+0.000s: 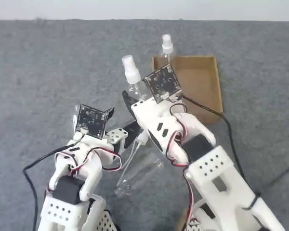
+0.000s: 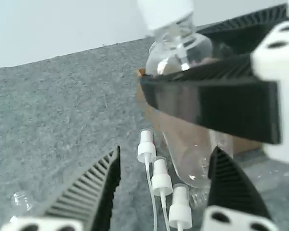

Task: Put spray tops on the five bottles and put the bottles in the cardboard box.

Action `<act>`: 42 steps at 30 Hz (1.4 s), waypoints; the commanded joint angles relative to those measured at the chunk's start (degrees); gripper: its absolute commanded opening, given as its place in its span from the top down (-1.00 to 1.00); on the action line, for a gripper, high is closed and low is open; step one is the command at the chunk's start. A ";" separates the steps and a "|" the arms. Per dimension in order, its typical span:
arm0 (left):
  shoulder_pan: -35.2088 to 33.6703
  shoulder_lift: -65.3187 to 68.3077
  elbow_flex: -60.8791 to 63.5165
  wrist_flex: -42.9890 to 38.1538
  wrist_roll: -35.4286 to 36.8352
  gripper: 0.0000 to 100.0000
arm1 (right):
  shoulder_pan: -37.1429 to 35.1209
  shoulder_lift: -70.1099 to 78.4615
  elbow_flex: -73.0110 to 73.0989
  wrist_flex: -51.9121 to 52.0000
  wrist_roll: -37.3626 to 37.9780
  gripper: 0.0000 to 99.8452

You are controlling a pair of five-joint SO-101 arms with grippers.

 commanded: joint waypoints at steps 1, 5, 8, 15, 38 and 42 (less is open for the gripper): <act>0.26 -0.97 -0.57 -1.93 -0.44 0.45 | 0.31 -6.37 -3.78 3.65 -0.70 0.99; 0.26 -0.97 -0.57 -1.93 -0.44 0.45 | 0.31 -8.13 -3.78 5.85 -0.79 0.99; 0.18 -0.97 -0.57 -1.93 -0.44 0.45 | 0.31 -9.36 -3.69 7.08 -0.79 0.99; 0.35 -0.97 -0.57 -1.85 -0.44 0.45 | 2.51 -9.27 -3.87 6.64 -0.35 0.99; -5.54 -0.79 2.42 -8.35 -0.18 0.98 | 33.98 20.62 -12.84 -12.70 -0.26 0.99; -7.21 -0.97 4.35 -12.13 -0.18 0.98 | 33.89 28.70 -18.46 -14.55 -0.44 0.99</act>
